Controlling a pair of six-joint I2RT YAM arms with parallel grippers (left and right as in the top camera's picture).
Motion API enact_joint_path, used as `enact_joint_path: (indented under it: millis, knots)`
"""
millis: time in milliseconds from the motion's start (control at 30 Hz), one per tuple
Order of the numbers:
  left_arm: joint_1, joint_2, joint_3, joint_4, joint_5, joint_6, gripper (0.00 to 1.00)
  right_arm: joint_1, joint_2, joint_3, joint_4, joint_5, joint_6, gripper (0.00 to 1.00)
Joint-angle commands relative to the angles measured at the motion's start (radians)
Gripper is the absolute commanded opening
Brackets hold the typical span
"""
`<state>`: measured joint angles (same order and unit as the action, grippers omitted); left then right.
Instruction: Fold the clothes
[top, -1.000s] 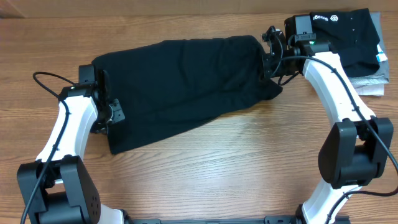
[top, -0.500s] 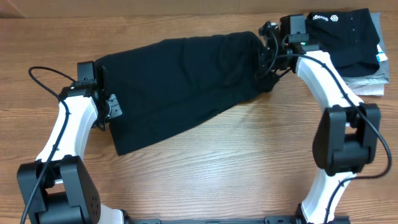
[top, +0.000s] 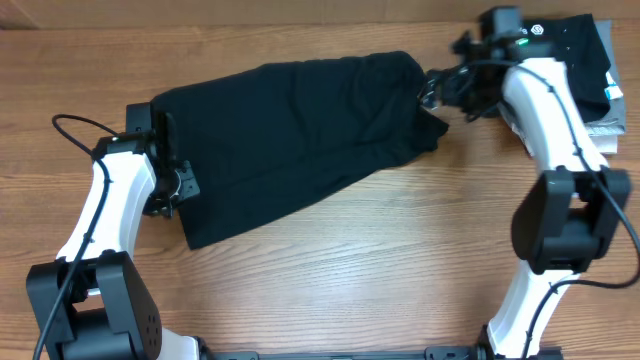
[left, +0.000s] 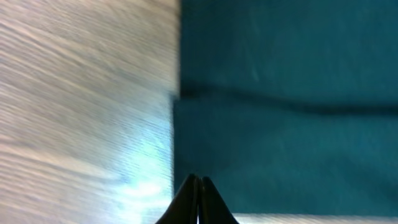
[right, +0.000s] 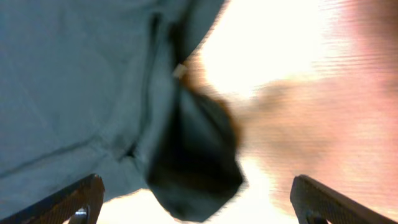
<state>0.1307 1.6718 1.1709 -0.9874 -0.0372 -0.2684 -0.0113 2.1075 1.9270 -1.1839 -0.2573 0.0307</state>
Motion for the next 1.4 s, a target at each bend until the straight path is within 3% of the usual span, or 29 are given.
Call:
enact_joint_path:
  millis: [0,300,600,767,967,1133,1367]
  knots:
    - [-0.008,-0.019,0.035,-0.065,0.161,0.056,0.05,-0.055,-0.035,0.035,-0.088,-0.029,0.042,1.0]
    - [-0.089,-0.019,-0.003,-0.13,0.247,0.06,0.1,-0.029,-0.035,-0.09,-0.127,-0.078,-0.008,1.0]
    - [-0.224,-0.019,-0.144,-0.044,0.211,-0.097,0.14,-0.016,-0.035,-0.102,-0.178,-0.078,-0.036,1.0]
    - [-0.224,-0.019,-0.233,0.016,0.211,-0.107,0.13,-0.016,-0.035,-0.126,-0.18,-0.078,-0.039,1.0]
    - [-0.224,-0.019,-0.291,0.085,0.198,-0.114,0.09,-0.016,-0.035,-0.212,-0.066,-0.086,-0.035,0.94]
    - [-0.224,-0.019,-0.308,0.108,0.128,-0.129,0.08,-0.014,-0.035,-0.269,0.093,-0.091,-0.035,0.79]
    - [-0.224,-0.019,-0.338,0.166,0.038,-0.15,0.04,0.01,-0.034,-0.377,0.328,-0.103,-0.009,0.45]
